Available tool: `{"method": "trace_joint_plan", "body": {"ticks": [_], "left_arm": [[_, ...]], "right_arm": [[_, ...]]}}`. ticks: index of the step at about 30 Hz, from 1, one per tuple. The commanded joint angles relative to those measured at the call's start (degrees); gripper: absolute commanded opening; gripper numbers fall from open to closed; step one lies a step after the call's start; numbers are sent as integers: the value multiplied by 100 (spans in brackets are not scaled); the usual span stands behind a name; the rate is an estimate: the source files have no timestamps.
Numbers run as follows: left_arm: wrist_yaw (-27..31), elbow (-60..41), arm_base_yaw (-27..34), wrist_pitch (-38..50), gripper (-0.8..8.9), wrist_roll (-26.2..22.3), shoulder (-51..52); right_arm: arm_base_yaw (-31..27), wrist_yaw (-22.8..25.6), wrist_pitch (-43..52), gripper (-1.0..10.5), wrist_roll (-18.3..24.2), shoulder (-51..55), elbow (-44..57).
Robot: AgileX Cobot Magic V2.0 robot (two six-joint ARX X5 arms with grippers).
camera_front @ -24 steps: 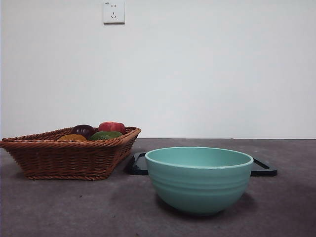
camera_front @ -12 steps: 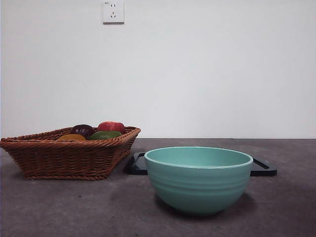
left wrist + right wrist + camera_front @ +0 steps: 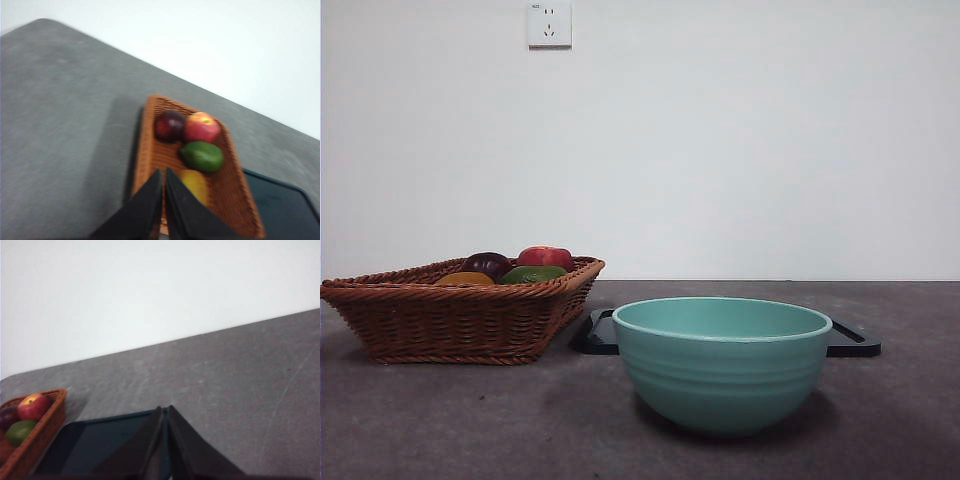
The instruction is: Pick up the wifruite, put it on the bowl, pick up the plate, put it on desk
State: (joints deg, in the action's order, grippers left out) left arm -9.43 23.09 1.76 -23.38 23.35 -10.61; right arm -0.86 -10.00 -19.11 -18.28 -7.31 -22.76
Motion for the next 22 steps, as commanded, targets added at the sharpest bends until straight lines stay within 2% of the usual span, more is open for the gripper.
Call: {"method": "trace_joint_plan", "body": {"ticks": [1, 12, 18, 22], "left_arm": [[-317, 518, 13, -221, 10, -442, -444], [-1626, 2291, -114, -1617, 10, -1534, -2321], [-1980, 2953, -546, -2304, 10, -1912, -2942], [-1980, 3410, -1121, -3001, 9, -2164, -3252]], "right_arm": [[-7, -234, -328, 5, 214, -420, -551], [46, -1530, -2420, 5, 1211, -2712, -2708], [459, -1596, -3375, 5, 1633, -3547, -3530], [1123, -1596, -4105, 5, 1956, -3965, -3919]]}}
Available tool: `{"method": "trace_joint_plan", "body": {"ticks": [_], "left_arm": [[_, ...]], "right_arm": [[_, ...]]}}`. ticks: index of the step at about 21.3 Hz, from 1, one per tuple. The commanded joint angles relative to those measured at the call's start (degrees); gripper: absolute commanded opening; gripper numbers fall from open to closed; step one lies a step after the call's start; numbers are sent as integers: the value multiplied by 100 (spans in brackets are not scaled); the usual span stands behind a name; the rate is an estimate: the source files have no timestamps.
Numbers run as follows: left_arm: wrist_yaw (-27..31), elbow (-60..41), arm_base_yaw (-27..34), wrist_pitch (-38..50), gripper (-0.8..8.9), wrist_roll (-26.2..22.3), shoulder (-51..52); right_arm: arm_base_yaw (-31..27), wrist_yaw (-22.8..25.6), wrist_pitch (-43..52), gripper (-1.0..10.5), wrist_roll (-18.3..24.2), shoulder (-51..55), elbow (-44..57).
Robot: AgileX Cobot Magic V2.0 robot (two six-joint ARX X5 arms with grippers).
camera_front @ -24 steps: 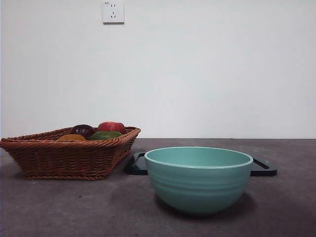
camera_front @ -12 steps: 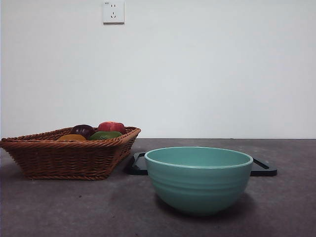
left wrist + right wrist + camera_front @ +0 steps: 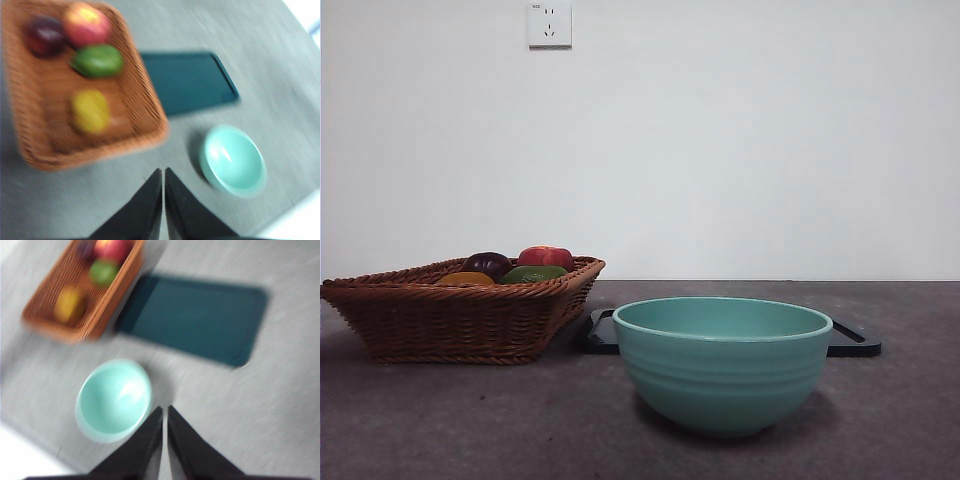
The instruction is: Pick up the wifruite, put it on the bowl, pick up the plate, put it on desk
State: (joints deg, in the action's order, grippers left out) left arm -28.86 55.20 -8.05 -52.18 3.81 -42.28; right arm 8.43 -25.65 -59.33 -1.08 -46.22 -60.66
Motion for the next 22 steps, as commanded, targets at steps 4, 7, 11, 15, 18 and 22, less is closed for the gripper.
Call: {"method": "trace_joint_plan", "body": {"ticks": [4, 7, 11, 15, 18, 22], "left_arm": [[-59, 273, -544, -402, 9, -326, -116], [-59, 273, -595, -448, 9, -330, -116], [-57, 273, -595, -437, 68, -326, -116], [-57, 273, -595, -439, 428, -289, -116], [-55, 273, -595, -415, 452, -284, -116], [-52, 273, -595, -188, 466, -114, -122]], "right_arm": [[761, -31, -210, 5, 306, -90, -127], [942, -31, -223, 5, 306, -90, -129], [960, -26, -219, 6, 302, -90, -127], [960, -26, -201, 280, 260, -90, -127], [960, -24, -201, 388, 258, -90, -127], [960, -24, -201, 388, 254, -90, -127]]}}
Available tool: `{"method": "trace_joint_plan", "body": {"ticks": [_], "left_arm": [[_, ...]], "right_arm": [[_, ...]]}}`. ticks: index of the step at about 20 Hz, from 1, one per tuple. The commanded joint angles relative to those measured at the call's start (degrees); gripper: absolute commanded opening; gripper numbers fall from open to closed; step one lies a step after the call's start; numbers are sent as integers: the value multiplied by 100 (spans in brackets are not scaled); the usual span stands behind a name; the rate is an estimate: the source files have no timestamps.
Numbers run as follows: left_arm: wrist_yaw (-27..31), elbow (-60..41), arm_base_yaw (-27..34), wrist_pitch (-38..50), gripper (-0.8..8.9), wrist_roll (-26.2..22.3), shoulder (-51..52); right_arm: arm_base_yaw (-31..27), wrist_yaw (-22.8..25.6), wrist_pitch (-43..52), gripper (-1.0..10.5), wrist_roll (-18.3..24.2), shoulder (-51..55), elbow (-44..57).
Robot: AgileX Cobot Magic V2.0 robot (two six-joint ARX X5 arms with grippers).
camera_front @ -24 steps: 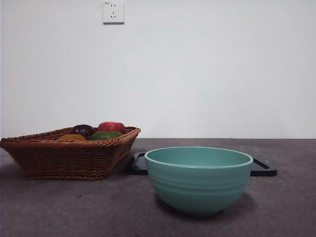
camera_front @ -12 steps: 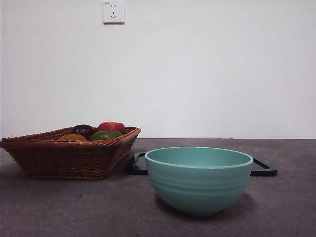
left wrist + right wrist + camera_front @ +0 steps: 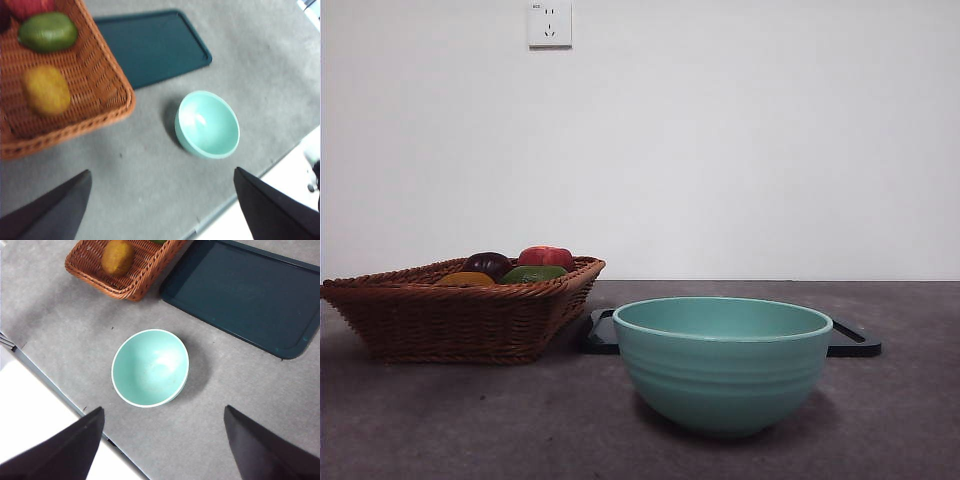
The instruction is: Pick up the wifruite, put it on the bowl, pick up the plate, put it on desk
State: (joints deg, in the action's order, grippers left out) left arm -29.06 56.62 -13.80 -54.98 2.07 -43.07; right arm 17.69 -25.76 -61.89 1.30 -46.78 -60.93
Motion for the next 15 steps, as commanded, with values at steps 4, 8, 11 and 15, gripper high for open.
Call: {"method": "trace_joint_plan", "body": {"ticks": [4, 8, 11, 15], "left_arm": [[278, 146, -22, 96, 466, 76, -190], [551, 264, -42, 358, 466, 175, -553], [914, 525, -146, 538, 465, 219, -1080], [1631, 1141, -387, 535, 465, 205, -2107]], "right_arm": [[33, -13, 59, 388, 17, -33, -101], [33, -13, 72, 388, 17, -35, -101], [33, -13, 105, 388, 15, -35, -101], [33, -13, 107, 388, 17, -35, -101]]}}
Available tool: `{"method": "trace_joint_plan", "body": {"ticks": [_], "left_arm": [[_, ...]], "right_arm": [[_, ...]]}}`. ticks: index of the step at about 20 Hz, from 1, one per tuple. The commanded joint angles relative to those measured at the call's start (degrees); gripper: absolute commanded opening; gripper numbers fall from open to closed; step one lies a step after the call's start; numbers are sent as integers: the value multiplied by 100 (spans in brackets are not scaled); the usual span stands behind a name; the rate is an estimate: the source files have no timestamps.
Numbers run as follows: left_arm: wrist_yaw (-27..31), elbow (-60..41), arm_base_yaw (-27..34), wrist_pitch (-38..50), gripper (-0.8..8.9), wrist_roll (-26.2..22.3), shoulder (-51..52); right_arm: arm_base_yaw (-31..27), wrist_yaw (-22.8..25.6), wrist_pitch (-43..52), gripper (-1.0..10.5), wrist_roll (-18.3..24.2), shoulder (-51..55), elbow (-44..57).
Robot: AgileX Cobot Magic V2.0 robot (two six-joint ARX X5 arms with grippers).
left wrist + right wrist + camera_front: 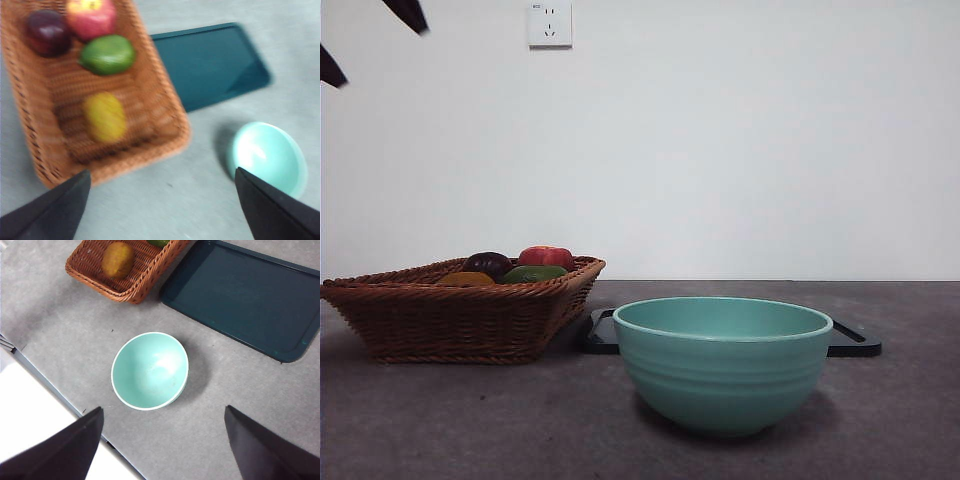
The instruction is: Pick up the wifruite, put it on the bowl, pick up the plate, put it on desk
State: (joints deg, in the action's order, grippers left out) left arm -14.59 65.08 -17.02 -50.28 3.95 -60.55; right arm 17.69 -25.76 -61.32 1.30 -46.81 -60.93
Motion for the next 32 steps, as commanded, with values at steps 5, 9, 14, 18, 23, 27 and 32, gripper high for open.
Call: {"method": "trace_joint_plan", "body": {"ticks": [5, 9, 14, 18, 23, 27, 32], "left_arm": [[844, 997, -278, 87, 465, -7, -1749], [1088, 1095, -337, 391, 465, -4, -2612], [1362, 1097, -365, 761, 465, -4, -3434], [1377, 1097, -369, 1003, 465, 2, -3901], [1386, 1097, -369, 1132, 465, 2, -4308], [1388, 1097, -367, 1115, 459, 22, -4557], [1386, 1108, -402, 1132, 311, 149, -4629]], "right_arm": [[33, -13, 50, 388, 17, -33, -101], [33, -13, 48, 388, 15, -31, -101], [33, -13, 48, 388, 15, -33, -101], [33, -7, 50, 388, 15, -33, -101], [33, 26, 55, 388, 15, -33, -101], [33, 26, 92, 388, 15, -33, -101], [33, 28, 105, 388, 15, -33, -101]]}}
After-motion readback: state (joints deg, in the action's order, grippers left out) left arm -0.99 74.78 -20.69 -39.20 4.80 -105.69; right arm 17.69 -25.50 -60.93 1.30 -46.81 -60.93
